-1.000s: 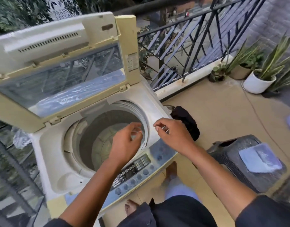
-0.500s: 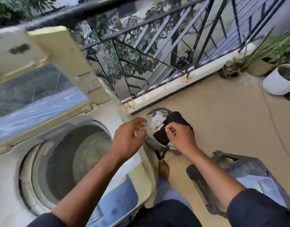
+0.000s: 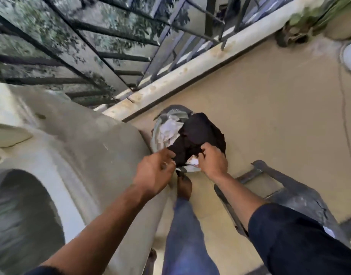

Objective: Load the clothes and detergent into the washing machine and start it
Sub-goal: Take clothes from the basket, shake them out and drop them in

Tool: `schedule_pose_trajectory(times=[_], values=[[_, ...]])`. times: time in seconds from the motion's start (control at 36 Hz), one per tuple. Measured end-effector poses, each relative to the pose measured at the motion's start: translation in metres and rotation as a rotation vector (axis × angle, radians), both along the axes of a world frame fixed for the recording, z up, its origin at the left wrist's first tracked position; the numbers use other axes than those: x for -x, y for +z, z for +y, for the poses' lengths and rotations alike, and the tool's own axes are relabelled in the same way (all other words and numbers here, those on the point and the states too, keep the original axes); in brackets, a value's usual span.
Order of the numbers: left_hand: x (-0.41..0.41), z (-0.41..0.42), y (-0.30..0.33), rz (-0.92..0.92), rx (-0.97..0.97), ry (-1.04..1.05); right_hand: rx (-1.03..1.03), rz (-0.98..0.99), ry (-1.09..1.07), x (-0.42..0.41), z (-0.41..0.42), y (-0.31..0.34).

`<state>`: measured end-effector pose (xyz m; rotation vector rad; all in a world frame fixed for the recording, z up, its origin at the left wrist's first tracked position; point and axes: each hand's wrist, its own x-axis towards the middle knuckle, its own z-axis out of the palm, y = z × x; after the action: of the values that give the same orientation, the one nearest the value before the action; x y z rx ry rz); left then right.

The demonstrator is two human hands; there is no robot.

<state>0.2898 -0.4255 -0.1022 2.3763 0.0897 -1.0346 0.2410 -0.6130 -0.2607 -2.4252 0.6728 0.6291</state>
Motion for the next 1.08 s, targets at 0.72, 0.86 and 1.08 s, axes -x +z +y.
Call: schedule_pose_trajectory(times=[0.72,0.86,1.08], values=[[-0.038,0.003,-0.046,0.139,-0.052,-0.051,-0.059,-0.064,-0.029,-0.047,0.005,-0.024],[-0.032,0.016,-0.022,0.099,-0.072,-0.171,-0.139,-0.206,-0.03,-0.027,0.025,0.053],[-0.012,0.038,0.001,-0.045,0.076,-0.11,-0.314,-0.399,0.079,-0.012,0.072,0.176]])
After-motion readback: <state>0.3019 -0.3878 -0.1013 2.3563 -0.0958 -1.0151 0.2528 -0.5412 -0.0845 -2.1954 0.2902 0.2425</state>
